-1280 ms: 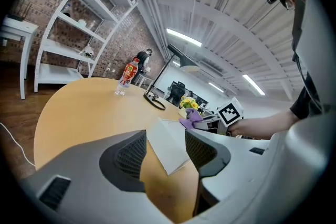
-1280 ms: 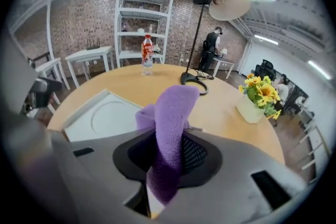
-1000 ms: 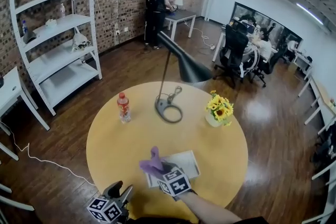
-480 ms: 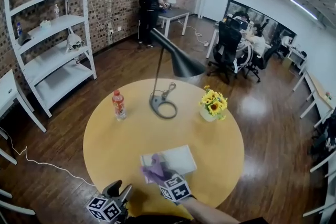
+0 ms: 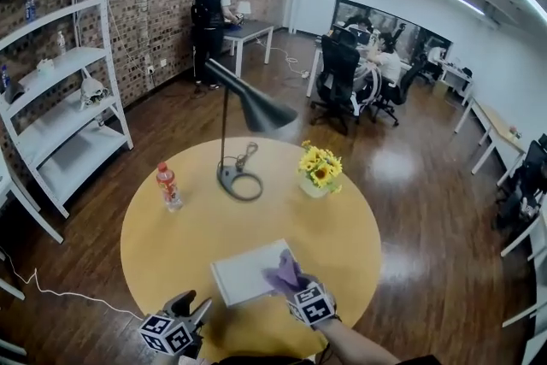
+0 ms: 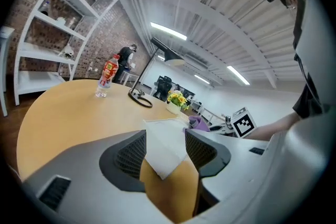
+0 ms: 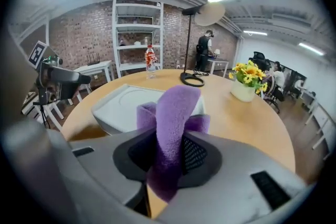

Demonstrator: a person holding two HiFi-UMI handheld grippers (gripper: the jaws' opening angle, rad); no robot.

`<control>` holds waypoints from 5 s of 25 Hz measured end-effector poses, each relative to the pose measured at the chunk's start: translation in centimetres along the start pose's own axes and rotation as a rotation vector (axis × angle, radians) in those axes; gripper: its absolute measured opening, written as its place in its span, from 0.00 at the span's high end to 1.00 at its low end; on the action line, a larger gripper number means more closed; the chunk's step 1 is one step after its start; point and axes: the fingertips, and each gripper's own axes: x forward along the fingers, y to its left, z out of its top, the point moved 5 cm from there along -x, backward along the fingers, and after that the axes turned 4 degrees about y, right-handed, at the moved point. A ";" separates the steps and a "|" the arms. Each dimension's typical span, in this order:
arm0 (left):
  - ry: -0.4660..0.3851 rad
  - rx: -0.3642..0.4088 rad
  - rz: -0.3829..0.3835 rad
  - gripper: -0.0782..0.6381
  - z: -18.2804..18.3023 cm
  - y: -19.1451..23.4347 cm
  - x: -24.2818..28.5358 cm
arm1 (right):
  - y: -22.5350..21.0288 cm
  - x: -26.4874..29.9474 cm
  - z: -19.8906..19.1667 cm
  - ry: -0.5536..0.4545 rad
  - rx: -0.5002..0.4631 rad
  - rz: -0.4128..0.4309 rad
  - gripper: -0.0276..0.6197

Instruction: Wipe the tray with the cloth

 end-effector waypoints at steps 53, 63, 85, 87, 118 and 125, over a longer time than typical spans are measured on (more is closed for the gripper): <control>0.268 0.130 0.124 0.59 0.1 3.8 13.1 | -2.2 -0.2 0.9 0.097 0.067 -0.055 0.82; 0.092 0.129 0.081 0.59 2.5 3.0 5.4 | -1.7 1.8 7.0 0.040 0.058 0.058 0.82; 0.159 0.105 0.013 0.59 -0.6 -0.4 5.4 | 3.1 2.2 3.8 0.159 -0.013 0.109 0.82; 0.164 0.103 0.005 0.59 -0.7 -0.8 5.7 | 3.4 1.2 2.8 0.143 -0.016 0.106 0.82; 0.129 0.018 0.070 0.59 -1.7 0.2 0.8 | 7.7 3.6 5.7 0.095 -0.145 0.143 0.82; 0.145 0.023 0.019 0.59 -1.9 -0.3 2.7 | 7.5 1.5 2.8 0.064 -0.085 0.146 0.82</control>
